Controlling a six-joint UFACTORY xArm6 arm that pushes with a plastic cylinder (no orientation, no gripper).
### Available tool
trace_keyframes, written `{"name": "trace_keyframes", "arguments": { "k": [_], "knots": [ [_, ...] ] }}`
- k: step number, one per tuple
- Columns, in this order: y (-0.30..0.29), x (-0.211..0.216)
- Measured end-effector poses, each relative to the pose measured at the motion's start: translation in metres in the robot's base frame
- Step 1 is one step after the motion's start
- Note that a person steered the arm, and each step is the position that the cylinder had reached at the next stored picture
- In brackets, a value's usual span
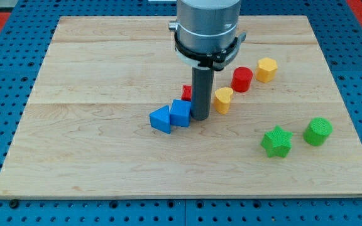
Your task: Place the heart close to the right side of the red star
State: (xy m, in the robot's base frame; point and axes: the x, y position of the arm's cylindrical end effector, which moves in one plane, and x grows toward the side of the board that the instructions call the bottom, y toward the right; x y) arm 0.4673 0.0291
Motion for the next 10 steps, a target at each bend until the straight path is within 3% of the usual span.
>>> {"name": "trace_keyframes", "arguments": {
  "k": [2, 3, 6, 7, 10],
  "knots": [
    [-0.001, -0.037],
    [-0.001, -0.035],
    [0.03, 0.029],
    [0.053, 0.031],
    [0.05, -0.057]
  ]
}}
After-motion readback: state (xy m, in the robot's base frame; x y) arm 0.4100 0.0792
